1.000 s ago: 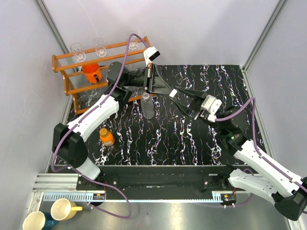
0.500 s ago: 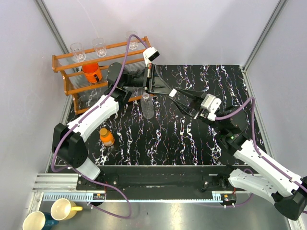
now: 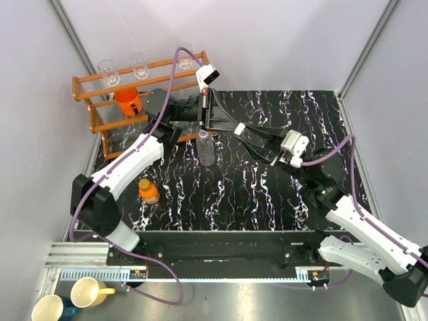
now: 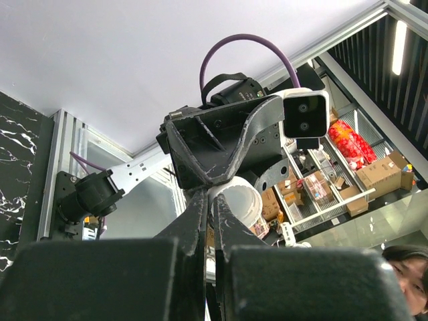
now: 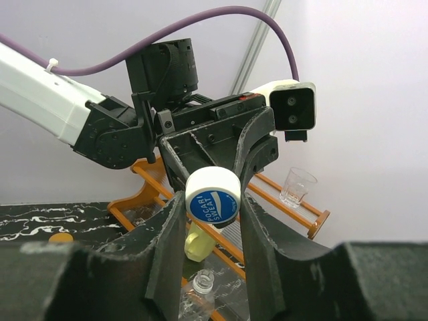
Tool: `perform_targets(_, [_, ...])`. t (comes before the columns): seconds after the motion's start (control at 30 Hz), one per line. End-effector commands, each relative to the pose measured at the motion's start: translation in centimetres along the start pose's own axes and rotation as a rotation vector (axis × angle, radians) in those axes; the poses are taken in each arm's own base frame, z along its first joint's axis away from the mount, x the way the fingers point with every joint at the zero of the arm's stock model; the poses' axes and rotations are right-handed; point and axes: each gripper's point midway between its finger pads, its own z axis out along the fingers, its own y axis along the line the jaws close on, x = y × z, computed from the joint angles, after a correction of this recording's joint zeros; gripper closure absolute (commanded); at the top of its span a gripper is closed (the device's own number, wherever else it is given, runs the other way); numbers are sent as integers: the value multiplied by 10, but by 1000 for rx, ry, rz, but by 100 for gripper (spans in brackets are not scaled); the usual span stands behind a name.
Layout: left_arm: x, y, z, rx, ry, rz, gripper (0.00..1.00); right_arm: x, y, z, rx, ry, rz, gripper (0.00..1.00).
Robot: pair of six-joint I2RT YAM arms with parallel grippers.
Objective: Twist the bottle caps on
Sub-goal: Pick up the bottle cap from the center of the board, then adjust the plastic bottle at the center of the board.
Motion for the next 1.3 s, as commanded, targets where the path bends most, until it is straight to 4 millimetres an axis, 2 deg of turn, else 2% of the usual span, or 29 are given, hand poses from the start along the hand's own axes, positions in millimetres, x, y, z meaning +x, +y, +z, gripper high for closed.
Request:
perform_targets(0.0, [3,-26,-3,34,-22,67,100,-24,-7,0,32,-71,-4,62])
perform_targets(0.13, [4,-17,-5,12,-27,58,100,-29,-5,0,19,-83,9,71])
perform_targets(0.2, [2,-12,-6,-10,-34,43,77,-29,-3,0,11,-78,19,73])
perform_targets(0.23, [1,-5,-8,-36,-38,33,62,-32,-3,0,8,-81,27,77])
perform_targets(0.27, [-1,-2,-9,-58,-44,28,39,-29,-2,0,6,-65,35,78])
perform_targets(0.3, [-7,-2,-13,-82,-57,90,31,-32,-3,-1,8,-65,40,79])
perform_targets(0.33, [-10,7,-17,-127,-67,44,26,-36,-4,-3,13,-68,41,80])
perform_targets(0.37, [-16,4,-22,-148,-80,65,18,-34,-3,-6,11,-48,50,80])
perform_targets(0.4, [-26,10,-35,-196,-110,144,16,-35,-3,-8,14,-45,53,80])
perform_targets(0.43, [-27,25,-46,-276,-129,76,14,-42,-4,-14,24,-51,53,80])
perform_targets(0.47, [-36,19,-54,-313,-147,125,13,-39,-3,-18,23,-29,62,80])
perform_targets(0.5, [-46,26,-73,-378,-167,234,11,-38,-2,-21,27,-21,66,80])
perform_targets(0.53, [-40,33,-86,-444,-161,205,9,-44,-3,-27,38,-29,65,80])
perform_targets(0.57, [-47,34,-97,-511,-184,267,7,-40,-1,-30,35,-8,72,81])
perform_targets(0.6, [-51,44,-114,-588,-163,408,4,-38,-1,-33,39,5,74,81])
perform_targets(0.67, [-41,67,-142,-758,-158,447,2,-40,-3,-40,56,11,76,82])
perform_targets(0.73, [-41,91,-166,-892,-136,578,1,-39,-3,-43,67,17,83,81])
perform_targets(0.77, [-26,109,-174,-921,-113,574,1,-40,-3,-45,69,18,87,81])
perform_targets(0.83, [-22,128,-183,-952,-93,616,1,-41,-5,-46,80,18,87,81])
perform_targets(0.87, [-13,144,-187,-962,-81,583,1,-42,-4,-46,78,18,89,81])
perform_targets(1.07, [-22,176,-186,-972,-58,635,1,-44,-6,-45,82,22,97,80])
perform_targets(1.13, [-21,195,-191,-1013,-25,616,1,-44,-7,-43,83,26,100,81])
perform_targets(1.27, [-17,217,-192,-1037,4,586,1,-41,-8,-41,87,36,106,80])
